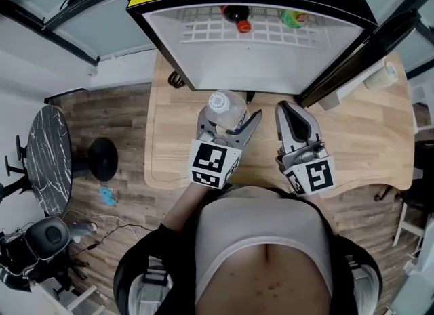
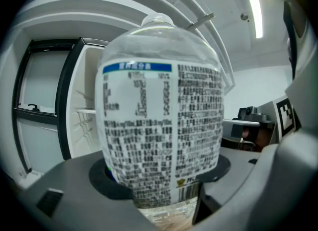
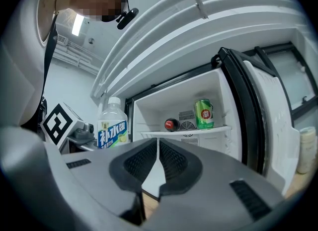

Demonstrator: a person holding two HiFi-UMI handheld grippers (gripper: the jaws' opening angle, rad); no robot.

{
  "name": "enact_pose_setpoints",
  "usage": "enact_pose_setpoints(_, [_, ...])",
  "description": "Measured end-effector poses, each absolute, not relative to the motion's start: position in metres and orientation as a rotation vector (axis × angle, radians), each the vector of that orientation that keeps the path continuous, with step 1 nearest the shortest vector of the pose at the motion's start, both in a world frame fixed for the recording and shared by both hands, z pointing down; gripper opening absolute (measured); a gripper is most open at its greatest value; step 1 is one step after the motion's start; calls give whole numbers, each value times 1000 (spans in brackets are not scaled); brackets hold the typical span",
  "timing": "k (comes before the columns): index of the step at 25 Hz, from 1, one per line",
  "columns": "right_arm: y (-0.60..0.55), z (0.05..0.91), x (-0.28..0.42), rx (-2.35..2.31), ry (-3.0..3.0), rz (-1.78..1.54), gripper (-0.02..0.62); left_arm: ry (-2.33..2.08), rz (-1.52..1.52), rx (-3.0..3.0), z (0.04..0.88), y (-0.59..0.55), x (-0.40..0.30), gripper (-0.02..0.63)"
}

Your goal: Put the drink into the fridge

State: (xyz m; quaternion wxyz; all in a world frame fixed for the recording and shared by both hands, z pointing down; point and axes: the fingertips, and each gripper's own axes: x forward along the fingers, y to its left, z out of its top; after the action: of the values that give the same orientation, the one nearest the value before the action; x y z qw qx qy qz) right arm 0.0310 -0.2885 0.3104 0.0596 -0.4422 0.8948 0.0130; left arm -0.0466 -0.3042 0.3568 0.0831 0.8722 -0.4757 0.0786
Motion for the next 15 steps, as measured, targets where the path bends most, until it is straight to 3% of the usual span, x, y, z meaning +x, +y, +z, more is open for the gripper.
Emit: enact_pose_setpoints(15, [-299, 338, 34, -1323, 2750, -44, 37, -1454, 301, 2601, 411, -341, -43, 345])
